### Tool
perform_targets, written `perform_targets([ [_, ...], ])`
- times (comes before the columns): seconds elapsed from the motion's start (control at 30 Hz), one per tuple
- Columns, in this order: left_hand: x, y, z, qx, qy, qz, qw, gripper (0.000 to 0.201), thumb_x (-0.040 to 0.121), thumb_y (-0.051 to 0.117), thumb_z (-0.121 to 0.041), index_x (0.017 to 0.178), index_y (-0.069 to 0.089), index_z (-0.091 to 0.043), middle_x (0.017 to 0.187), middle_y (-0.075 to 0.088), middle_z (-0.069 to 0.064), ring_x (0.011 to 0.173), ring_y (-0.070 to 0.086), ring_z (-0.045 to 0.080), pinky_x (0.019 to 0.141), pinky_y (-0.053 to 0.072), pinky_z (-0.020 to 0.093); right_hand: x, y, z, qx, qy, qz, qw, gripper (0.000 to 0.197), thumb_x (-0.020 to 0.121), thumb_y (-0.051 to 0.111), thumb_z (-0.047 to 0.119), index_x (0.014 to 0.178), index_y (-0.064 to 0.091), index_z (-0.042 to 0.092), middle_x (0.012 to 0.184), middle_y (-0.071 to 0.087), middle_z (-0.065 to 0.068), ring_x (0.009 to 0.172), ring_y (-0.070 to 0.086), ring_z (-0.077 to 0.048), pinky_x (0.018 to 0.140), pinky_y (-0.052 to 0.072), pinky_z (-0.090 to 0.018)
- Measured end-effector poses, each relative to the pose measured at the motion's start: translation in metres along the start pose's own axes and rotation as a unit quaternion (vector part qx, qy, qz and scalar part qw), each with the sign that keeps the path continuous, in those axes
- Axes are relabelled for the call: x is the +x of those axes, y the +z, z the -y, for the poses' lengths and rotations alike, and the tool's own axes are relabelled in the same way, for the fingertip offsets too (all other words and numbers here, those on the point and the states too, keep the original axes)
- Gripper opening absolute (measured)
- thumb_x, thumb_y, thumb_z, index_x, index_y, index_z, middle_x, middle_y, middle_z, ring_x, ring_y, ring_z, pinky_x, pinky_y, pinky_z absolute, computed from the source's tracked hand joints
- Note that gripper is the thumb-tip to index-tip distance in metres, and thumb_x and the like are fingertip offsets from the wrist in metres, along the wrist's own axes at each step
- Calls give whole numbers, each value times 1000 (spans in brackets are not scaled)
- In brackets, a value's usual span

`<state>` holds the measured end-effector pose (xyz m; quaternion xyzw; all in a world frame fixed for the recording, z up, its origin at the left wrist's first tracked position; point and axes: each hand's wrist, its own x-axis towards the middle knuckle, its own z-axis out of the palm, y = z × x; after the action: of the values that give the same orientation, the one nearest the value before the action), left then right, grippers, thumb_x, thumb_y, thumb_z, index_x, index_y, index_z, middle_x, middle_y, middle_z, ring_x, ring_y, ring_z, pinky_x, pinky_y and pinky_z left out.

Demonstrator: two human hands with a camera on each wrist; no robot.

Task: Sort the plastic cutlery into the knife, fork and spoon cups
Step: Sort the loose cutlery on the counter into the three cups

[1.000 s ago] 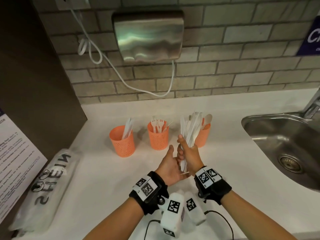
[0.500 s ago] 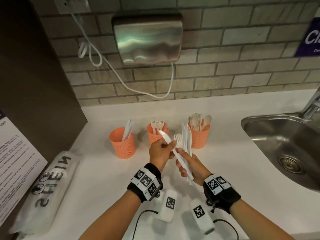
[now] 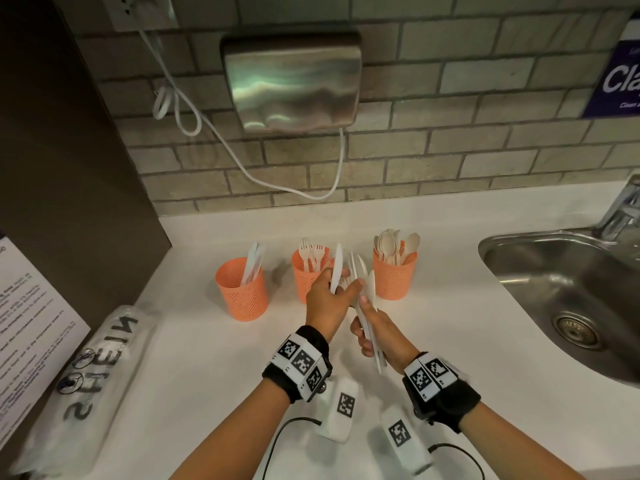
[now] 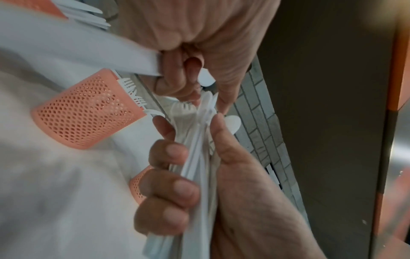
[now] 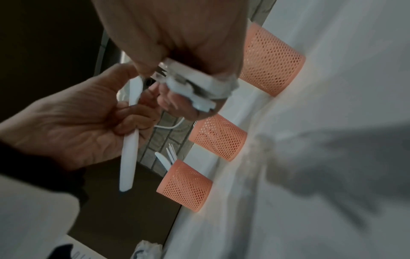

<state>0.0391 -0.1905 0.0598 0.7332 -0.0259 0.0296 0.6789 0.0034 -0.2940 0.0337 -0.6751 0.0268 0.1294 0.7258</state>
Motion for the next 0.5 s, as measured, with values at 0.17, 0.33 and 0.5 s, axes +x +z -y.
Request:
perform_targets([
  [0.17,1,5,4,37,0,-43,998,16,88,61,-16,103,60,-10,77,57,-3,73,55,12,64,42,15,-1,3,-2,-13,1,-12,1000,39,99,27,42,80,52,19,57,45,2,36,36,-4,40,33,-15],
  [0.33,7,7,8,12,-28,-55,998,13,96,46,-18,95,56,-10,84,60,5,82,58,22,77,49,33,-1,-1,-3,31,-6,-4,999,37,101,28,32,79,55,18,57,49,0,38,39,-6,40,35,-17],
  [0.5,6,6,2,-48,-29,-76,995,21,100,34,-20,89,50,-25,70,60,1,64,58,14,67,46,29,1,-9,0,22,6,-3,1000,28,101,32,23,85,52,10,62,51,-2,40,42,-7,40,35,-17],
])
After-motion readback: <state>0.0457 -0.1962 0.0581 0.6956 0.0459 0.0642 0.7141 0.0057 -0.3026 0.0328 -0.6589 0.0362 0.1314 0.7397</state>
